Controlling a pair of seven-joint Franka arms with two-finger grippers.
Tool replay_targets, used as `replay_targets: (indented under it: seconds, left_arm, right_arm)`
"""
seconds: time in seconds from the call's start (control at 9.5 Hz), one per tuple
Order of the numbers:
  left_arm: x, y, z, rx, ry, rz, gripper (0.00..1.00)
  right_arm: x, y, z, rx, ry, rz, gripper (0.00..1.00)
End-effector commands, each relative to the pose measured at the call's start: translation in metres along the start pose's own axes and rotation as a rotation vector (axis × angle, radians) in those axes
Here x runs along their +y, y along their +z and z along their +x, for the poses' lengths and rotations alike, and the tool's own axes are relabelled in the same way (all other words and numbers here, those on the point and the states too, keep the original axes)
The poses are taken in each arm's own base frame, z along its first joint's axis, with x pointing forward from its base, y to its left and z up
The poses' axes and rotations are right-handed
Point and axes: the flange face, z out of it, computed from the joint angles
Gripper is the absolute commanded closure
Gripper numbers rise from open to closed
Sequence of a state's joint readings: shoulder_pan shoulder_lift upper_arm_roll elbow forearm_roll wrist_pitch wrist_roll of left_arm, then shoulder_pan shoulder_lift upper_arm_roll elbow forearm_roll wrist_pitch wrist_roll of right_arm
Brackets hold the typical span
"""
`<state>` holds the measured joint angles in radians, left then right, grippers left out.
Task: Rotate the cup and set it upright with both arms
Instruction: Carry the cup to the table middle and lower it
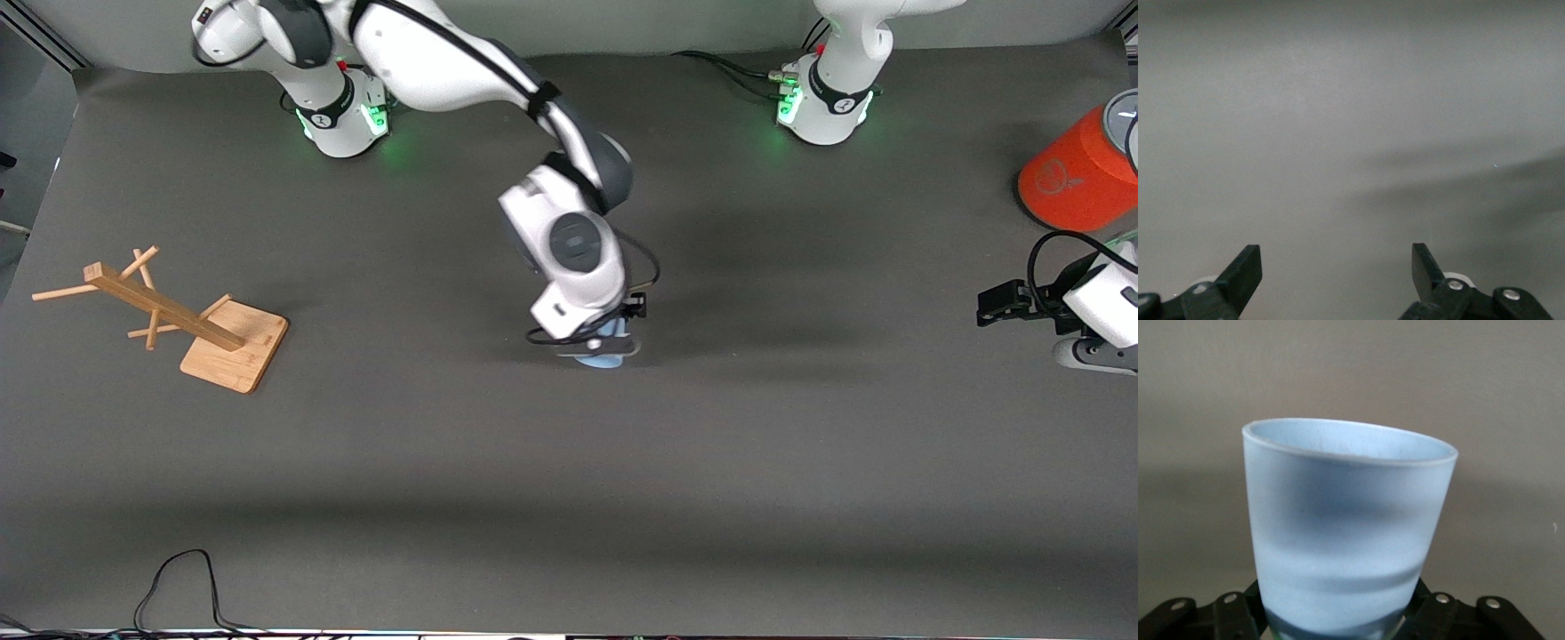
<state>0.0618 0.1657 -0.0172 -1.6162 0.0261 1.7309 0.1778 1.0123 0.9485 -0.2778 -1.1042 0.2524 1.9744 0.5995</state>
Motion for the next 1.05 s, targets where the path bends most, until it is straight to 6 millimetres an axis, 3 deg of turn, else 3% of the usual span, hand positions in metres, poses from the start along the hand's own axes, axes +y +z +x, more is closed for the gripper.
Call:
replay_targets:
  seconds: [0.0, 0.21, 0.42, 0.53, 0.63, 0.84, 0.95]
  left_arm:
    - [-0.001, 0.002, -0.003, -0.007, 0.004, -0.001, 0.00]
    - [0.000, 0.004, -0.004, -0.017, 0.001, -0.009, 0.00]
    - [0.000, 0.006, -0.004, -0.020, 0.000, -0.010, 0.00]
    - [-0.001, 0.011, -0.004, -0.041, -0.018, -0.013, 0.00]
    - [0.005, 0.018, -0.003, -0.068, -0.104, -0.019, 0.00]
    - [0.030, 0.035, 0.012, -0.085, -0.270, -0.049, 0.00]
    - [0.037, 0.043, 0.017, -0.103, -0.300, -0.115, 0.00]
  right_arm:
    - [-0.017, 0.037, 0.001, 0.090, -0.268, -0.144, 0.76]
    - [-0.024, 0.053, -0.007, 0.114, -0.473, -0.255, 0.76]
    - [-0.032, 0.060, -0.017, 0.111, -0.528, -0.278, 0.74]
    - [-0.040, 0.067, -0.026, 0.109, -0.524, -0.282, 0.64]
    - [-0.048, 0.068, -0.034, 0.119, -0.455, -0.276, 0.06]
    - [-0.049, 0.067, -0.036, 0.116, -0.413, -0.264, 0.00]
    - [-0.050, 0.054, -0.038, 0.109, -0.393, -0.252, 0.00]
